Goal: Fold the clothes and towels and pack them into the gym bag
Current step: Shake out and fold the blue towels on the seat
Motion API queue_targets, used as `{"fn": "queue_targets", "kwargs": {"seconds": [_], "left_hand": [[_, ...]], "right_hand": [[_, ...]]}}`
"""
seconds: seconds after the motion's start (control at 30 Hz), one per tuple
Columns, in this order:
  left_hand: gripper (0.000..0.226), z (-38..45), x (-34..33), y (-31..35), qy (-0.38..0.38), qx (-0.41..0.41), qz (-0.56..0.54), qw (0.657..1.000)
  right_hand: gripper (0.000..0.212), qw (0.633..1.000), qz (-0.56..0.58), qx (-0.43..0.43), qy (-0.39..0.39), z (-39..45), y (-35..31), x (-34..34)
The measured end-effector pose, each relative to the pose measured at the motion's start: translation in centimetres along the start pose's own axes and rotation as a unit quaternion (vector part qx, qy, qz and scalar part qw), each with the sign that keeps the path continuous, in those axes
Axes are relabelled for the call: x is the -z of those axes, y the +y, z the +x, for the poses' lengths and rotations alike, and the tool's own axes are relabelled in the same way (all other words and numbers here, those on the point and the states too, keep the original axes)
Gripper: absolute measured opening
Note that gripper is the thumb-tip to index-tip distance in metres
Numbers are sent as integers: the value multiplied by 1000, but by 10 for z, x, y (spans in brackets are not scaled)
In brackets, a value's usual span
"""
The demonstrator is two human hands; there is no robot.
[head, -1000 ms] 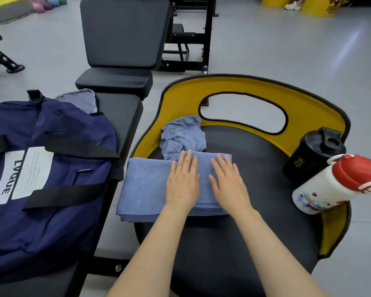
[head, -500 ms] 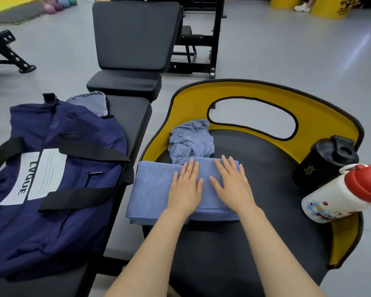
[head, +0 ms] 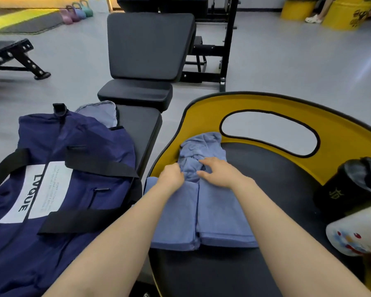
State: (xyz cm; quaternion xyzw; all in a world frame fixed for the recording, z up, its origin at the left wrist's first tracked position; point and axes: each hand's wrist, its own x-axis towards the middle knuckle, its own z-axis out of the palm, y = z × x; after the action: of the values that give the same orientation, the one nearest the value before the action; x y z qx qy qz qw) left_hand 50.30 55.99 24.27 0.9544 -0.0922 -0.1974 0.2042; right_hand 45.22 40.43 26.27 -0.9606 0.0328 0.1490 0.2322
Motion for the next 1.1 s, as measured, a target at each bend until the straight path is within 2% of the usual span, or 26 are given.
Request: {"fn": "queue_targets", "kwargs": {"seconds": [0.13, 0.23, 0.33, 0.43, 0.57, 0.63, 0.73, 0.83, 0.97, 1.1], "left_hand": [[31, 27, -4, 2, -20, 46, -3, 999], [22, 40, -11, -1, 8, 63, -17, 998], [14, 45, -11, -1, 35, 60, -83, 994], [12, 43, -1, 6, 51, 22, -167, 984], [4, 33, 26, 28, 70, -62, -225, 970], [1, 24, 43, 41, 76, -108, -218, 967], [9, 7, 74, 64, 76, -150, -199, 965], [7, -14, 106, 89, 72, -179, -205, 960], [9, -45, 143, 121, 97, -199, -227, 948], [9, -84, 184, 151, 138, -241, -220, 935]], "right_hand": [[58, 998, 44, -32, 8, 31, 3, 3], [48, 999, -8, -30, 13, 49, 7, -1], [45, 998, -24, -39, 41, 61, 11, -4], [37, 997, 3, -40, 73, 60, 10, -3], [35, 995, 61, 29, 67, 45, 4, 7], [36, 986, 124, 53, 94, 33, -2, 19], [47, 963, 229, 67, 128, 7, -15, 50], [49, 950, 251, 82, 164, -14, -28, 86], [32, 933, 263, 68, 237, -38, -40, 132], [33, 922, 277, 106, 250, -71, -62, 181]]}}
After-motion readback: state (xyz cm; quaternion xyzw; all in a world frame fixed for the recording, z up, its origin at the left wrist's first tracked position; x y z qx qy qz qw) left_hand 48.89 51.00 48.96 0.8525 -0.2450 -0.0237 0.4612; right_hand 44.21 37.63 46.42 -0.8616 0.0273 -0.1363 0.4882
